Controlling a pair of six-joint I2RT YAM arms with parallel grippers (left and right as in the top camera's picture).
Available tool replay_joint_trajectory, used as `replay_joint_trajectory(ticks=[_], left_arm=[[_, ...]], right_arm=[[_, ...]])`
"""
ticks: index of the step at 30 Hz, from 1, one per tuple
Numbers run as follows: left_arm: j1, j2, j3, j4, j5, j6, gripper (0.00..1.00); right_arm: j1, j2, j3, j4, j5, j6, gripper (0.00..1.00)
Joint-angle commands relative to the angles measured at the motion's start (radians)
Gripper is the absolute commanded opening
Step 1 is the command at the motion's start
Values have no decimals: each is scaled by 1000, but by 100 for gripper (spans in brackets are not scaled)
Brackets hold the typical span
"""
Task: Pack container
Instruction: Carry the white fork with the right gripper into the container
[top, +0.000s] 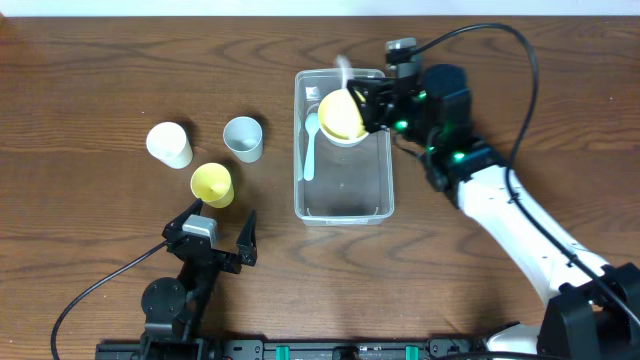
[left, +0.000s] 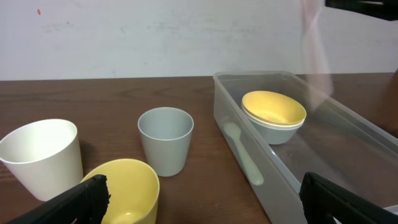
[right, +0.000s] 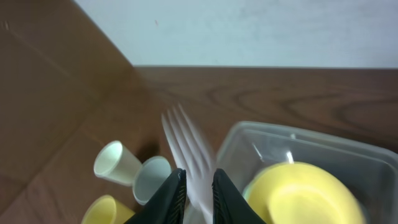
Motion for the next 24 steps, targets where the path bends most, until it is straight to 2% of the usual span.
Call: replay_joint_trajectory(ticks=[1,7,12,20,24], left_arm=[[5,-5,-29,-14,7,6,98],[5,-5,-29,-14,7,6,98],[5,-5,-29,-14,7,6,98],[5,-5,-29,-14,7,6,98],[5,-5,-29,-14,7,6,98]], right_arm=[[60,49,13,35,183,71,18],[111,172,13,155,207,129,19],[113,241,13,189,179,157,20],[113,234,16,177,53,140,26],[113,211,16,79,19,137,29]])
